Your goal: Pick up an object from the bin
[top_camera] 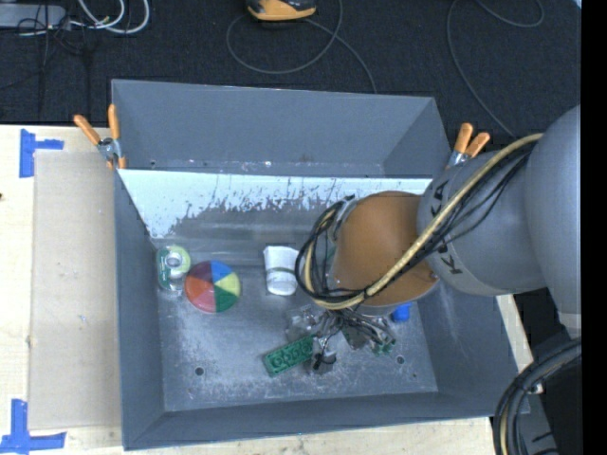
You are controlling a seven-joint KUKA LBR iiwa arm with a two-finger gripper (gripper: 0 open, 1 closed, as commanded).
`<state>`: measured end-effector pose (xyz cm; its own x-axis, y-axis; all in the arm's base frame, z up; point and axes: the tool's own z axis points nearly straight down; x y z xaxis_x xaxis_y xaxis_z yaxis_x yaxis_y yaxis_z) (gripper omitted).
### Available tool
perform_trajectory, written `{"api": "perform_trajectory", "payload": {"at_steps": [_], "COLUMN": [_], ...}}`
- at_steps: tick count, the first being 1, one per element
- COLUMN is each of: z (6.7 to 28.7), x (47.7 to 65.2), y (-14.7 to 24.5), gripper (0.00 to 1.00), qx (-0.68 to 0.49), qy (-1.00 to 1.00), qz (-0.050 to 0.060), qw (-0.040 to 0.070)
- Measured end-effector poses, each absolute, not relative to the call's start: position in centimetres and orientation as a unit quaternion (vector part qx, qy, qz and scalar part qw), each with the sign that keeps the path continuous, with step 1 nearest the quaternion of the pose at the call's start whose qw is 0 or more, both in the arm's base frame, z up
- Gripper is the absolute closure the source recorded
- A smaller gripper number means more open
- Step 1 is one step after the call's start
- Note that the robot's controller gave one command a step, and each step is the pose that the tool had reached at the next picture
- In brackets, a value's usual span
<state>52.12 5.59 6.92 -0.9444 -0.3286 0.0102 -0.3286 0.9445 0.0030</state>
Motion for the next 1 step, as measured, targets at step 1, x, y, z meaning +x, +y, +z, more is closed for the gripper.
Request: {"api": "perform_trajectory", "payload": {"at_steps": [1], "z": [6.92], "x": [52.12], "y": [5.59], "gripper": [1.0], "qx": [0.166], "qy": [-0.986], "qz": [-0.001], "qw": [0.005]}}
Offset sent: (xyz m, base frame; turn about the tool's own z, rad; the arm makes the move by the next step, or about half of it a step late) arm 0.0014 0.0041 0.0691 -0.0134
